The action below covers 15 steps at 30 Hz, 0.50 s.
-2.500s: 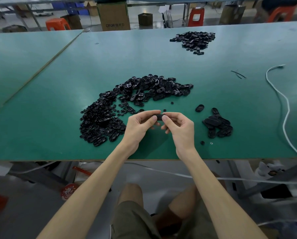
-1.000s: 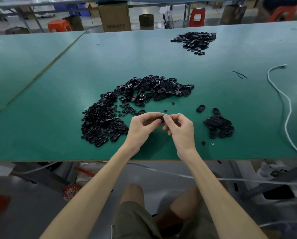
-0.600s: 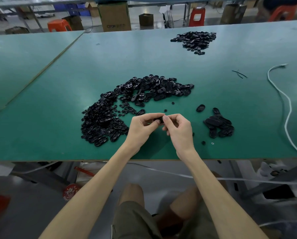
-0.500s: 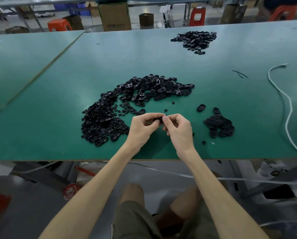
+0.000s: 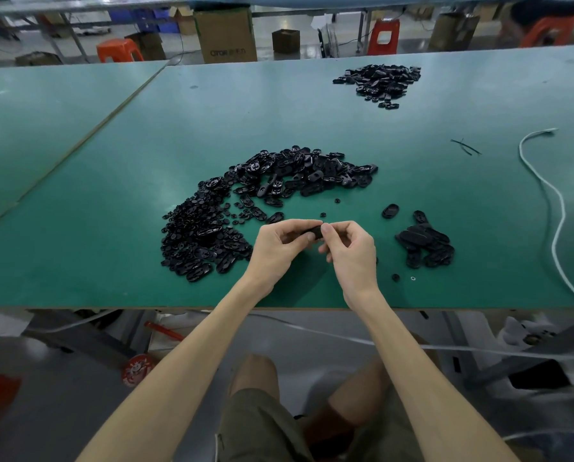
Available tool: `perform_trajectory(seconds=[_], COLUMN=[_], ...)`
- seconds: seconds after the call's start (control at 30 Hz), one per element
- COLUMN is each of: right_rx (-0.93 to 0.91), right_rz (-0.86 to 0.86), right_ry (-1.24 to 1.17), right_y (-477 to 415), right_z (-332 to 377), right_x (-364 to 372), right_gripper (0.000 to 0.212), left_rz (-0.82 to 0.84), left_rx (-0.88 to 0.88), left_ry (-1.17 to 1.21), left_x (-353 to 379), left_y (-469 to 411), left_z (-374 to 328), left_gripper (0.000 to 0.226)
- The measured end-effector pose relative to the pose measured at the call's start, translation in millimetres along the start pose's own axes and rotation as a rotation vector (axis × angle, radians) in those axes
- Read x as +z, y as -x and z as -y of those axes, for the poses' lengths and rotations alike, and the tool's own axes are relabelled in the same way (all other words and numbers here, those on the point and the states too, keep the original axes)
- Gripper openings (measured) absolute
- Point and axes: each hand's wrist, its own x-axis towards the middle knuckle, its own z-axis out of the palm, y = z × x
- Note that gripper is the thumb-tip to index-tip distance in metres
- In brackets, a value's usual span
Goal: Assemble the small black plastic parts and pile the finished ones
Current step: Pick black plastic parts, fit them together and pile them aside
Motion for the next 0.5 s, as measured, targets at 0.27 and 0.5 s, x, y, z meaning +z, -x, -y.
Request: perform_trajectory(seconds=[0.27,0.5], right_rx=[0.004,0.048], right_rz=[0.009,-0.067], right_ry=[-0.005,-0.103], right_y=[1,0], right_z=[1,4], right_x=[-1,-1], right_gripper=[0.012,0.016], left_rz=[-0.031,-0.15], left_rx=[0.011,0.063], left_ry=[-0.067,-0.143], left_x=[3,21], left_y=[0,-26], left_z=[-2,-37], left_gripper=[0.023,0.019])
